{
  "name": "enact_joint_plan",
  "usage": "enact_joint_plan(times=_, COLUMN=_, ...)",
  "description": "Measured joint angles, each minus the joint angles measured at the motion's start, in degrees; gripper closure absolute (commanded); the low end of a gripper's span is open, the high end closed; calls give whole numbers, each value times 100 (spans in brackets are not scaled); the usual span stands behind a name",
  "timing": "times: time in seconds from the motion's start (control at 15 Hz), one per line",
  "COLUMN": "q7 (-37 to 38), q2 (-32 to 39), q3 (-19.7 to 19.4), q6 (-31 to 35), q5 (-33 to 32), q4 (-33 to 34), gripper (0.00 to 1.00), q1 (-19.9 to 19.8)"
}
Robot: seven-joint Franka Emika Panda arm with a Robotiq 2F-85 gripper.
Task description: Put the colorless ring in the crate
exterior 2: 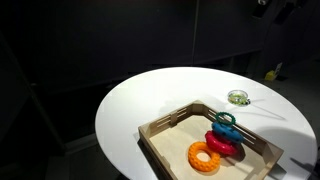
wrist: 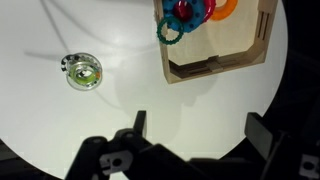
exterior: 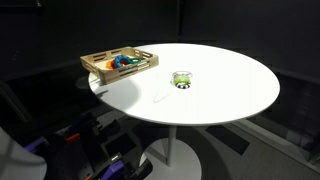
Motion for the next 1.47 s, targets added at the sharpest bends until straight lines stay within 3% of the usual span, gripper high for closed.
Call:
enact_joint_plan(times=0.6, q7=15, q2=695, q3=-299, q6=-972, q5=-301, q4=503, gripper=0, q1=-155)
enact_joint_plan(times=1.47, q7=78, q2=965, q3=-511, q6=-1091, q5=-298, q4=750, gripper=0, q1=-161)
